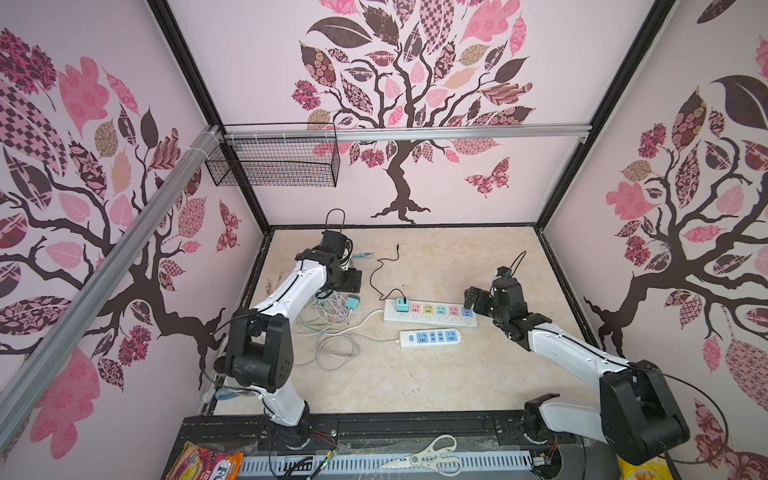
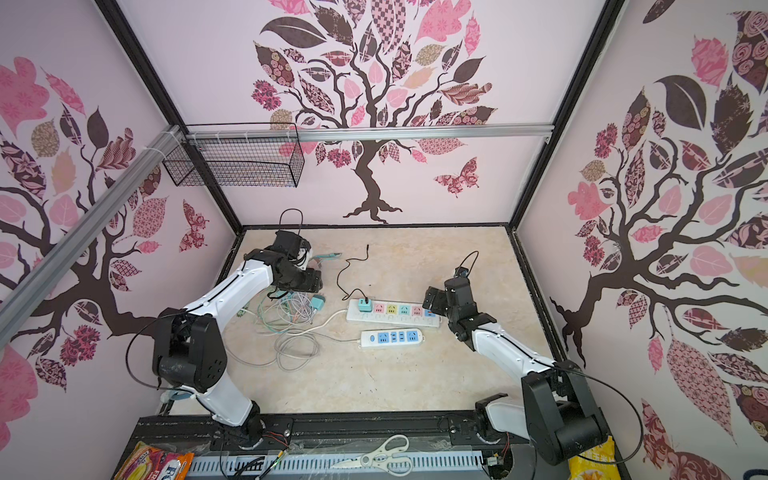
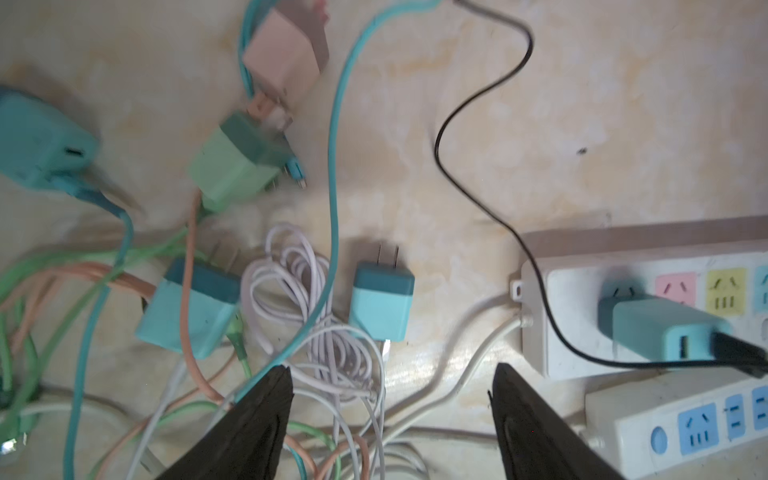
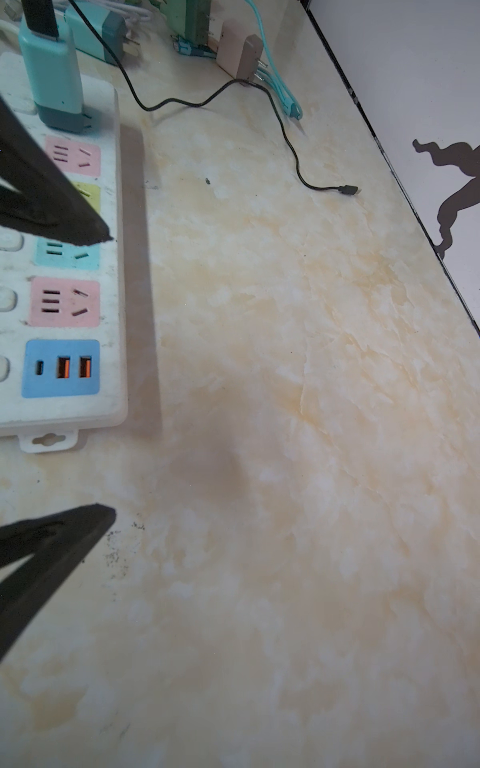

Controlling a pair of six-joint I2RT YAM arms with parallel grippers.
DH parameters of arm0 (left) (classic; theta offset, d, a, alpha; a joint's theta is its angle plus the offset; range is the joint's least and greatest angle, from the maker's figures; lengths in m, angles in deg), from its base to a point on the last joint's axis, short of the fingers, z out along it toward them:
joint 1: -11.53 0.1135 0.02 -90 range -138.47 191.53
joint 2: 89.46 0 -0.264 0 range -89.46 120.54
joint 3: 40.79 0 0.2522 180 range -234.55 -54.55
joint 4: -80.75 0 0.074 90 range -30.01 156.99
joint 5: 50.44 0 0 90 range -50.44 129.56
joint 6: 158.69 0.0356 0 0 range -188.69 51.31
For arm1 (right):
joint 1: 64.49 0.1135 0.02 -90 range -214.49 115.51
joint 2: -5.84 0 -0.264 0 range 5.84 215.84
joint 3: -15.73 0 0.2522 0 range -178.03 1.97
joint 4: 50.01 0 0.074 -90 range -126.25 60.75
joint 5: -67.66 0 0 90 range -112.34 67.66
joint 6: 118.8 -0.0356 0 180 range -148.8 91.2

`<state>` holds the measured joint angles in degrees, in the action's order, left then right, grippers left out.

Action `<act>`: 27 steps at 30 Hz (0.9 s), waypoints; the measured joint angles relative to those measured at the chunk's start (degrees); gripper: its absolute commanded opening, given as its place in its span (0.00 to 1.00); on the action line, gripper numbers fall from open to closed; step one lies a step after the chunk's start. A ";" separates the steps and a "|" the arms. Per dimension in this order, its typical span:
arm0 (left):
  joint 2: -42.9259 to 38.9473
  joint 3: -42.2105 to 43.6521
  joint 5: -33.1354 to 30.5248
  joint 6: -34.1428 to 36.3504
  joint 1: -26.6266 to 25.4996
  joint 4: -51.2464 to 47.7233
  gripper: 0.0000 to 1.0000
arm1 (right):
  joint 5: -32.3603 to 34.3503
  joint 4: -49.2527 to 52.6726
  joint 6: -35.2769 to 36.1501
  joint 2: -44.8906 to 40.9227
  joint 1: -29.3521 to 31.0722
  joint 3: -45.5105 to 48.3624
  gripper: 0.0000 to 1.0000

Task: Insert the plug
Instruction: 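Open the left gripper and raise it away from the plugged charger, then lower the left gripper onto a second teal charger among the cables and close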

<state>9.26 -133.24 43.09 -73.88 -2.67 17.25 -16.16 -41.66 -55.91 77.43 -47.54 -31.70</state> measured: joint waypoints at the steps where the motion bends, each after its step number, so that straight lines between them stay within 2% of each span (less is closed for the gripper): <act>1: 1.31 -0.57 0.09 0.72 -0.20 -2.21 0.70 | 0.00 -0.15 0.13 0.00 0.00 0.00 1.00; 6: 5.11 -3.32 -1.01 3.30 -2.29 -8.81 0.66 | -0.02 -1.18 0.17 0.00 0.00 0.00 1.00; 12: 10.10 -8.04 -3.56 4.98 -5.79 -11.06 0.62 | 0.00 -1.70 0.28 0.00 0.00 0.00 1.00; 17: 13.77 -9.97 -6.12 5.40 -5.14 -11.67 0.62 | 0.04 -1.75 0.57 0.00 0.00 0.00 1.00; 27: 17.64 -11.15 -5.81 6.58 -3.67 -11.65 0.64 | 0.07 -2.16 0.74 0.00 0.00 0.00 1.00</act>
<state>26.90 -144.39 37.28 -67.30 -6.34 5.60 -16.10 -43.82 -55.17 77.43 -47.54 -31.70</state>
